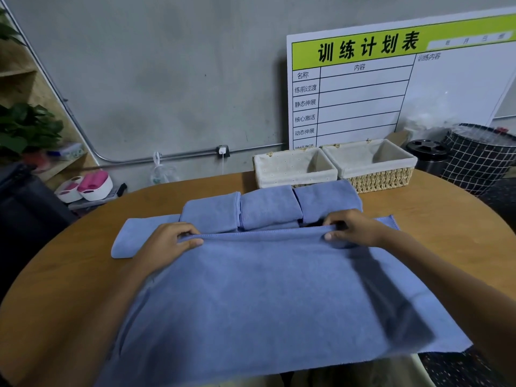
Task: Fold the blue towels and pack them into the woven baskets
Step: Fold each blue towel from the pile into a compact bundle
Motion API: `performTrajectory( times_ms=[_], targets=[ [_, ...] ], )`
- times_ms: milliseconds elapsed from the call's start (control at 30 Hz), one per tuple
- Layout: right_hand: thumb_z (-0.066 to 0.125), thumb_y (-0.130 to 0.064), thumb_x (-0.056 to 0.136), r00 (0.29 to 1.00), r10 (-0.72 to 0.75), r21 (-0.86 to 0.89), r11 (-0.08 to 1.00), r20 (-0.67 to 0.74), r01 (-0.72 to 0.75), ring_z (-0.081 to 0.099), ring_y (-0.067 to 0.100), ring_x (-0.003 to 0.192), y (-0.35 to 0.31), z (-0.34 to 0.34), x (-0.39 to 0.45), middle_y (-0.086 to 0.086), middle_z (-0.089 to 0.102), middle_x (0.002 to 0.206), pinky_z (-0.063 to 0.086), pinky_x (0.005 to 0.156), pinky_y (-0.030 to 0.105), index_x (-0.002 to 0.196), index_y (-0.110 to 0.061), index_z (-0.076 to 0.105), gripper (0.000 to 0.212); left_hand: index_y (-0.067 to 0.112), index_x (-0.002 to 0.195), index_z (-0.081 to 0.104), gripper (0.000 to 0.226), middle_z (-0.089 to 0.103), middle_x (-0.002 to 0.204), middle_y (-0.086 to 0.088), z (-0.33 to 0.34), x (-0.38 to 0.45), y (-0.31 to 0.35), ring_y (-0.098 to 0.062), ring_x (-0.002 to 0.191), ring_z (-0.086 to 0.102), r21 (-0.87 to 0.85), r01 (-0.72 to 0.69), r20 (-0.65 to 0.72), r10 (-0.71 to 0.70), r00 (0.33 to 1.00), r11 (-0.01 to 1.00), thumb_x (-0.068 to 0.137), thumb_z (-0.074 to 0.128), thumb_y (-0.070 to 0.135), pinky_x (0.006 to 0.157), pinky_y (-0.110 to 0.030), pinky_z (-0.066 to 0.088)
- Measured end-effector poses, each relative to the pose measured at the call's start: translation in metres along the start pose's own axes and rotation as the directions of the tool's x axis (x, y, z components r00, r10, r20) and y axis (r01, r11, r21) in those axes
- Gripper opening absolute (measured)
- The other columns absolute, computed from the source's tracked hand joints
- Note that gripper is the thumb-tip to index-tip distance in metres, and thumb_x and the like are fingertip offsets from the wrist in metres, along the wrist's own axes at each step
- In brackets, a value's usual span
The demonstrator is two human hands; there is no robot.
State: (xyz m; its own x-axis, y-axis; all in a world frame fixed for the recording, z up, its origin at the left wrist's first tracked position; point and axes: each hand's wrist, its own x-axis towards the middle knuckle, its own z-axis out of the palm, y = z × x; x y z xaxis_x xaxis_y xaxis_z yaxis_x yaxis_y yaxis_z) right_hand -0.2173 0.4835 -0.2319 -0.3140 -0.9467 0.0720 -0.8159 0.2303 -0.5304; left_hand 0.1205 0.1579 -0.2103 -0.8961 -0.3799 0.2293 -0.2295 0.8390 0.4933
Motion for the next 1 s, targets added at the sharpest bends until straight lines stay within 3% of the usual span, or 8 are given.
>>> performTrajectory(
  times_ms=[233, 333, 467, 567, 700, 800, 900, 1000],
  targets=[
    [0.078, -0.018, 0.084, 0.995, 0.041, 0.174, 0.984, -0.087, -0.026, 0.059, 0.0, 0.069, 0.013, -0.026, 0.001, -0.013, 0.071, 0.075, 0.043, 0.065, 0.016, 0.08, -0.024, 0.075, 0.009, 0.027, 0.08, 0.076, 0.011, 0.073, 0.089, 0.017, -0.011, 0.008, -0.006, 0.0, 0.087, 0.066, -0.068, 0.089, -0.033, -0.092, 0.995, 0.994, 0.087, 0.078, 0.019, 0.079, -0.024, 0.05],
    [0.081, -0.024, 0.082, 0.975, 0.039, 0.08, 0.997, -0.217, -0.022, 0.058, -0.004, 0.065, 0.008, -0.035, 0.01, -0.027, 0.067, 0.07, 0.038, 0.061, 0.009, 0.076, -0.04, 0.07, 0.02, 0.028, 0.078, 0.075, 0.013, 0.072, 0.089, 0.015, -0.023, 0.018, -0.007, -0.004, 0.087, 0.066, -0.023, 0.064, -0.074, -0.066, 0.995, 0.998, 0.086, 0.078, 0.019, 0.078, -0.029, 0.048],
    [0.079, -0.053, 0.074, 0.908, 0.029, -0.108, 0.991, -0.418, -0.081, 0.056, 0.01, 0.062, -0.004, -0.056, 0.032, -0.006, 0.064, 0.064, 0.041, 0.058, 0.028, 0.073, -0.041, 0.072, 0.014, 0.03, 0.077, 0.072, 0.022, 0.07, 0.085, 0.01, -0.045, 0.039, -0.007, 0.004, 0.084, 0.063, -0.065, 0.016, -0.252, -0.032, 0.967, 0.998, 0.086, 0.077, 0.009, 0.078, -0.013, 0.045],
    [0.078, -0.057, 0.074, 0.868, -0.033, -0.19, 0.979, -0.496, -0.071, 0.056, 0.012, 0.063, -0.013, -0.064, 0.043, -0.006, 0.06, 0.062, 0.039, 0.058, 0.028, 0.079, -0.036, 0.074, 0.022, 0.026, 0.081, 0.071, 0.019, 0.068, 0.089, 0.018, -0.053, 0.044, -0.005, 0.013, 0.082, 0.057, 0.025, -0.008, -0.347, 0.016, 0.938, 1.0, 0.085, 0.077, 0.009, 0.079, -0.007, 0.039],
    [0.06, -0.074, 0.075, 0.861, -0.165, -0.251, 0.967, -0.48, 0.045, 0.055, 0.007, 0.062, -0.012, -0.054, 0.024, -0.015, 0.061, 0.067, 0.042, 0.058, 0.029, 0.08, -0.038, 0.073, 0.038, 0.02, 0.086, 0.075, 0.005, 0.067, 0.086, 0.007, -0.045, 0.014, -0.011, -0.018, 0.084, 0.063, 0.196, -0.165, -0.282, 0.217, 0.934, 0.967, 0.085, 0.079, 0.018, 0.08, -0.026, 0.044],
    [0.052, -0.07, 0.085, 0.85, -0.29, -0.319, 0.935, -0.44, 0.154, 0.06, 0.004, 0.064, -0.011, -0.033, -0.009, -0.019, 0.068, 0.078, 0.044, 0.055, 0.028, 0.083, -0.032, 0.075, 0.045, 0.021, 0.09, 0.075, 0.03, 0.067, 0.091, 0.009, -0.036, -0.021, -0.021, -0.019, 0.086, 0.061, 0.273, -0.192, -0.222, 0.256, 0.941, 0.943, 0.09, 0.061, 0.047, 0.077, -0.038, 0.046],
    [0.055, -0.055, 0.093, 0.8, -0.398, -0.407, 0.888, -0.449, 0.214, 0.068, 0.008, 0.071, -0.006, -0.011, -0.038, -0.014, 0.073, 0.084, 0.048, 0.05, 0.031, 0.084, -0.027, 0.077, 0.037, 0.026, 0.09, 0.07, 0.04, 0.062, 0.092, 0.016, -0.022, -0.055, -0.029, -0.01, 0.085, 0.055, 0.362, -0.231, -0.156, 0.303, 0.94, 0.903, 0.095, 0.048, 0.059, 0.068, -0.026, 0.042],
    [0.064, -0.043, 0.09, 0.737, -0.517, -0.499, 0.82, -0.436, 0.28, 0.068, 0.015, 0.064, -0.009, 0.008, -0.064, -0.008, 0.073, 0.08, 0.049, 0.048, 0.031, 0.081, -0.022, 0.077, 0.026, 0.027, 0.088, 0.07, 0.028, 0.061, 0.092, 0.014, -0.008, -0.079, -0.032, -0.009, 0.085, 0.051, 0.471, -0.342, -0.07, 0.421, 0.904, 0.813, 0.094, 0.051, 0.047, 0.07, -0.018, 0.033]
  ],
)
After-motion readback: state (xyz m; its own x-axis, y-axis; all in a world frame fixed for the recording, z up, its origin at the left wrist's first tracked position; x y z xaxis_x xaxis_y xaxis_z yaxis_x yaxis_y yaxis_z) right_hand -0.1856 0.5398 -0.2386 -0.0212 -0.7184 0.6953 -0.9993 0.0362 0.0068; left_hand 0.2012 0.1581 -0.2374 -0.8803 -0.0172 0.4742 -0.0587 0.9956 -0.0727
